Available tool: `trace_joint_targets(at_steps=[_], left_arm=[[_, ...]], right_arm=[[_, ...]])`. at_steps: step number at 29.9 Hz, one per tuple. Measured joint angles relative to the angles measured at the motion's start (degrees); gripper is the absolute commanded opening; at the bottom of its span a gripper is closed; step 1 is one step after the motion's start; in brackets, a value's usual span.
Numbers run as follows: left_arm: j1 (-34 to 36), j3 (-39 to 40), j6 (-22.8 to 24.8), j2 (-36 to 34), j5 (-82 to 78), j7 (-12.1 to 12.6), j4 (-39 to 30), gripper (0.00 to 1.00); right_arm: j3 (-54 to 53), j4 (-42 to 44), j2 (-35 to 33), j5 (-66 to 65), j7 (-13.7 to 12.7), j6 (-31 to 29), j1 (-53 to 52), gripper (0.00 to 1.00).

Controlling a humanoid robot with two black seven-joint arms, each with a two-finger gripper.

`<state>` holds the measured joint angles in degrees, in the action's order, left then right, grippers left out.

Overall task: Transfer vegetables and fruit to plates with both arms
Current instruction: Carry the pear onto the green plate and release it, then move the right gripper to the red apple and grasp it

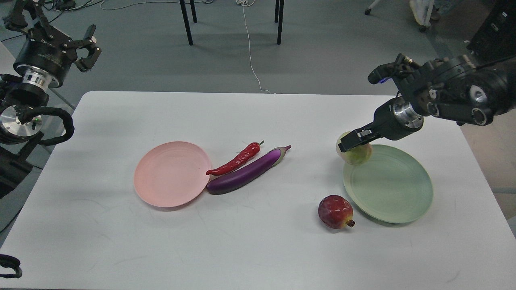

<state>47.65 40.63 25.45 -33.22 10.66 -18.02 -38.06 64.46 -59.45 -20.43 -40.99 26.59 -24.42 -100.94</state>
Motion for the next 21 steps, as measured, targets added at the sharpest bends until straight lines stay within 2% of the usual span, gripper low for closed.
trace_joint_targets(at_steps=[5,8,14,21], left_arm=[[0.0,0.0,0.1,0.0,0.0,0.0,0.0,0.98],[0.0,0.0,0.1,0.1,0.0,0.0,0.0,0.98],[0.0,-0.3,0.0,0.6,0.0,0.0,-0.1,0.98],[0.0,-0.4,-0.1,0.5,0.0,0.0,-0.1,0.98]], right_arm=[[0.2,-3.4,-9.0,-9.3,-0.1,0.0,1.7,0.54],[0.2,-3.6,-11.9,-12.3,-0.1,0.3,4.3,0.6],[-0.2,-3.5,-13.4,-12.9,-0.1,3.1,8.0,0.77],[-0.5,-3.4,-13.6,-12.7,-0.1,4.1,7.9,0.88]])
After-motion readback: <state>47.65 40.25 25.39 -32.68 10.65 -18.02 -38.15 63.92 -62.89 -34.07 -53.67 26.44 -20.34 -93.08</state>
